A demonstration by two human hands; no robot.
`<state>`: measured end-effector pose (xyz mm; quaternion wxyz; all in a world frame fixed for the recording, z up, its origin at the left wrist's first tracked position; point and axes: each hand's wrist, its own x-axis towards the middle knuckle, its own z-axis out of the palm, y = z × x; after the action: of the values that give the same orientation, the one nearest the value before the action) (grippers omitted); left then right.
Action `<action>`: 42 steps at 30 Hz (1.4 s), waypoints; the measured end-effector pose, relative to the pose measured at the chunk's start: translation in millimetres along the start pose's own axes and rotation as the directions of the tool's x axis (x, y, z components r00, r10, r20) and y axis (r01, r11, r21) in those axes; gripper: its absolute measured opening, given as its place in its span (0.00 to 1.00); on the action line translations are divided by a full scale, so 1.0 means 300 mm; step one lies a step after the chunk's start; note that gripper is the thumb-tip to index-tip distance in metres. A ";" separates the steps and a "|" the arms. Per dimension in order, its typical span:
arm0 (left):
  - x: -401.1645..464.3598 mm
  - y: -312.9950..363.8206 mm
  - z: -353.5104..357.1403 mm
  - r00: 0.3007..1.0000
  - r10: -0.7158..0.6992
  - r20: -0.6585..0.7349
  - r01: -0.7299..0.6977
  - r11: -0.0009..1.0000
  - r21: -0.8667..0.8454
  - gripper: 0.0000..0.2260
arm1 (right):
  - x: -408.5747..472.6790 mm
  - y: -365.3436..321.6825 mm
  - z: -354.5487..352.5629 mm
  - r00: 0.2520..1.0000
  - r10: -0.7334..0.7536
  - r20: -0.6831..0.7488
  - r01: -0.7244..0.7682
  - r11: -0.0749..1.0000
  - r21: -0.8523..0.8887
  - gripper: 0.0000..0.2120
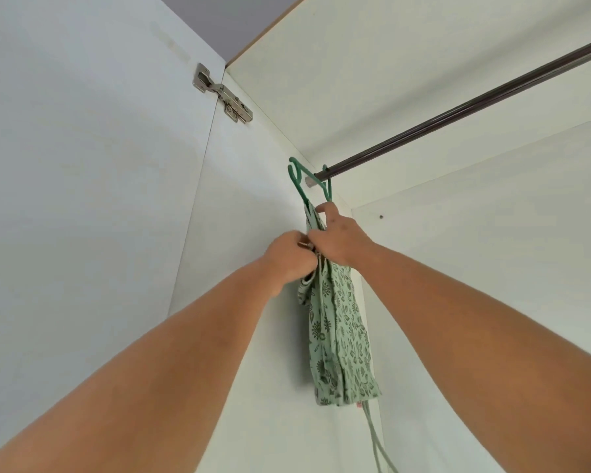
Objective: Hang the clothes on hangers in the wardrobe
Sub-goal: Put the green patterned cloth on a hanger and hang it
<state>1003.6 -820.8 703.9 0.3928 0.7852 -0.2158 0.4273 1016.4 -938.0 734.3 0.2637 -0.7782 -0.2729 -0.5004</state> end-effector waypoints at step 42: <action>-0.335 -0.102 -0.052 0.873 0.475 -0.111 -0.303 0.706 0.640 0.25 | -0.399 -0.090 0.003 0.995 -0.050 -0.089 -0.012 0.808 -0.589 0.24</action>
<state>961.8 -789.6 611.2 0.0469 0.7389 -0.1753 0.6489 956.5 -937.5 627.3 0.0181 -0.7926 -0.0988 -0.6015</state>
